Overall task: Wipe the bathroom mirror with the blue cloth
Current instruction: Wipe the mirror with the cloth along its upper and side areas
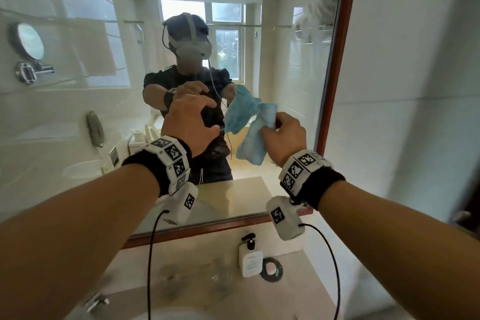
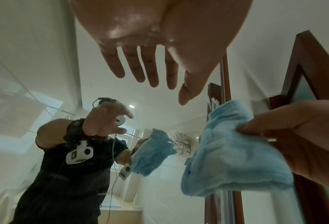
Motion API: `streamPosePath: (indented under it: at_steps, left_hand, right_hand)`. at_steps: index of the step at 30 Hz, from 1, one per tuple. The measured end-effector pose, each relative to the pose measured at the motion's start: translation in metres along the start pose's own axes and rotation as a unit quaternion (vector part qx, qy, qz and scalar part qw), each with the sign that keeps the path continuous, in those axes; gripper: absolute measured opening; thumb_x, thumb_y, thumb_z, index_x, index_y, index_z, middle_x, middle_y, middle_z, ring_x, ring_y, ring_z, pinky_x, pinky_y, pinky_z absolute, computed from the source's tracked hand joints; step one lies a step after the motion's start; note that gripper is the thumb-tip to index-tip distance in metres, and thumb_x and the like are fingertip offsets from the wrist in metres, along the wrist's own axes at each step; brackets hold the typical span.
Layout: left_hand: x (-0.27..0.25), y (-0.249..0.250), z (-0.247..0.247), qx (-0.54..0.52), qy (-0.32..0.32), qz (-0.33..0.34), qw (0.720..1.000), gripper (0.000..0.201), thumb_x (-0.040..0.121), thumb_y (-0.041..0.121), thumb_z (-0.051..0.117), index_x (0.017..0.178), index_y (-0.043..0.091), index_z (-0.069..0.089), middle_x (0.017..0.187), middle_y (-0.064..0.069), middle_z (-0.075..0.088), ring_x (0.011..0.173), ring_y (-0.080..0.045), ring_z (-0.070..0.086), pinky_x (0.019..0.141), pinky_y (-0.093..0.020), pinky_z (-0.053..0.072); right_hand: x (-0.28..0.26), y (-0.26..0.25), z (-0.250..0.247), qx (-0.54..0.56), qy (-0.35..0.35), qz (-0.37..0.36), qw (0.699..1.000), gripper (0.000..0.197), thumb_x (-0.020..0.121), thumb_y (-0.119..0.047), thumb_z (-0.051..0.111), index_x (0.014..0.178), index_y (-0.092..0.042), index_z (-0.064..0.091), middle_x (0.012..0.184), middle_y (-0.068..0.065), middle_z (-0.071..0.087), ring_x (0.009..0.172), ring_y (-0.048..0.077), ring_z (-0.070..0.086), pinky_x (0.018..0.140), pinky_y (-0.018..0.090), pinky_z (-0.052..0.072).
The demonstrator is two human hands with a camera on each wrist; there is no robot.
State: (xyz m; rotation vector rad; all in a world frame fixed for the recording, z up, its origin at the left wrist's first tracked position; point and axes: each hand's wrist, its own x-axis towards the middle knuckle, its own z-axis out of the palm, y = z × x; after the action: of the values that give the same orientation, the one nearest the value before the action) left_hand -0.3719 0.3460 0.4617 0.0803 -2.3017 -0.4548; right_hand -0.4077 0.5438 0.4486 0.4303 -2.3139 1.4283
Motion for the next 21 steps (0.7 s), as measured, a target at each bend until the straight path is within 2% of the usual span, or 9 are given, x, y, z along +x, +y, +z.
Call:
streamPosePath:
  at_steps: [2, 4, 6, 9, 12, 14, 17, 21]
  left_hand:
    - [0.008, 0.011, 0.004, 0.015, -0.002, 0.005, 1.0, 0.052, 0.066, 0.039, 0.079, 0.115, 0.03, 0.063, 0.124, 0.008, 0.059, 0.115, -0.018, 0.054, 0.093, -0.042, 0.052]
    - [0.015, 0.022, 0.006, 0.029, -0.01, 0.0, 1.0, 0.051, 0.069, 0.036, 0.08, 0.117, 0.029, 0.063, 0.127, 0.007, 0.058, 0.116, -0.019, 0.053, 0.093, -0.043, 0.051]
    - [0.023, 0.03, 0.008, 0.025, -0.02, -0.001, 0.999, 0.049, 0.07, 0.036, 0.08, 0.115, 0.031, 0.062, 0.127, 0.008, 0.056, 0.117, -0.019, 0.053, 0.094, -0.043, 0.05]
    - [0.033, 0.037, 0.005, 0.02, -0.024, 0.01, 0.999, 0.047, 0.069, 0.043, 0.077, 0.111, 0.035, 0.059, 0.127, 0.01, 0.054, 0.117, -0.018, 0.053, 0.097, -0.043, 0.048]
    - [0.041, 0.043, -0.003, 0.08, -0.014, 0.033, 0.996, 0.049, 0.071, 0.05, 0.073, 0.116, 0.034, 0.059, 0.129, 0.007, 0.056, 0.121, -0.021, 0.05, 0.102, -0.043, 0.041]
    - [0.048, 0.045, -0.005, 0.08, -0.007, 0.051, 0.995, 0.049, 0.071, 0.054, 0.068, 0.114, 0.032, 0.061, 0.126, 0.006, 0.058, 0.121, -0.023, 0.048, 0.102, -0.044, 0.04]
    - [0.064, 0.043, 0.002, 0.073, -0.015, 0.084, 0.994, 0.056, 0.064, 0.066, 0.053, 0.111, 0.034, 0.058, 0.119, 0.007, 0.062, 0.116, -0.021, 0.055, 0.105, -0.047, 0.038]
    - [0.078, 0.051, 0.01, 0.028, -0.027, 0.091, 0.995, 0.06, 0.06, 0.063, 0.06, 0.114, 0.039, 0.049, 0.121, 0.008, 0.06, 0.107, -0.02, 0.063, 0.095, -0.049, 0.048]
  right_hand:
    - [0.012, 0.003, -0.01, 0.006, 0.011, -0.014, 1.0, 0.018, 0.088, -0.016, 0.052, 0.101, -0.01, 0.063, 0.092, 0.007, 0.066, 0.083, 0.024, 0.061, 0.069, 0.031, 0.05]
    - [0.022, 0.004, -0.018, 0.004, 0.023, -0.024, 0.999, 0.016, 0.088, -0.015, 0.053, 0.1, -0.009, 0.062, 0.087, 0.004, 0.063, 0.078, 0.02, 0.057, 0.064, 0.023, 0.039]
    - [0.031, 0.002, -0.025, 0.008, 0.036, -0.026, 0.999, 0.016, 0.088, -0.015, 0.053, 0.1, -0.009, 0.062, 0.086, 0.003, 0.062, 0.077, 0.019, 0.056, 0.059, 0.021, 0.035]
    - [0.044, -0.006, -0.034, 0.008, 0.049, -0.029, 0.998, 0.016, 0.088, -0.016, 0.054, 0.1, -0.01, 0.063, 0.087, 0.004, 0.064, 0.078, 0.019, 0.058, 0.054, 0.019, 0.036]
    - [0.053, -0.016, -0.04, 0.008, 0.077, -0.021, 0.997, 0.019, 0.087, -0.018, 0.057, 0.103, -0.01, 0.064, 0.091, 0.004, 0.066, 0.082, 0.02, 0.061, 0.063, 0.021, 0.04]
    - [0.058, -0.021, -0.042, 0.0, 0.098, -0.023, 0.995, 0.021, 0.087, -0.02, 0.058, 0.105, -0.011, 0.063, 0.095, 0.004, 0.067, 0.086, 0.021, 0.062, 0.07, 0.023, 0.042]
    - [0.064, -0.023, -0.047, -0.011, 0.137, -0.029, 0.99, 0.023, 0.086, -0.026, 0.06, 0.104, -0.013, 0.062, 0.094, 0.002, 0.066, 0.084, 0.019, 0.059, 0.071, 0.023, 0.041]
    - [0.076, -0.025, -0.06, -0.023, 0.172, -0.013, 0.985, 0.028, 0.085, -0.032, 0.06, 0.105, -0.013, 0.059, 0.095, 0.001, 0.061, 0.082, 0.016, 0.053, 0.071, 0.024, 0.039]
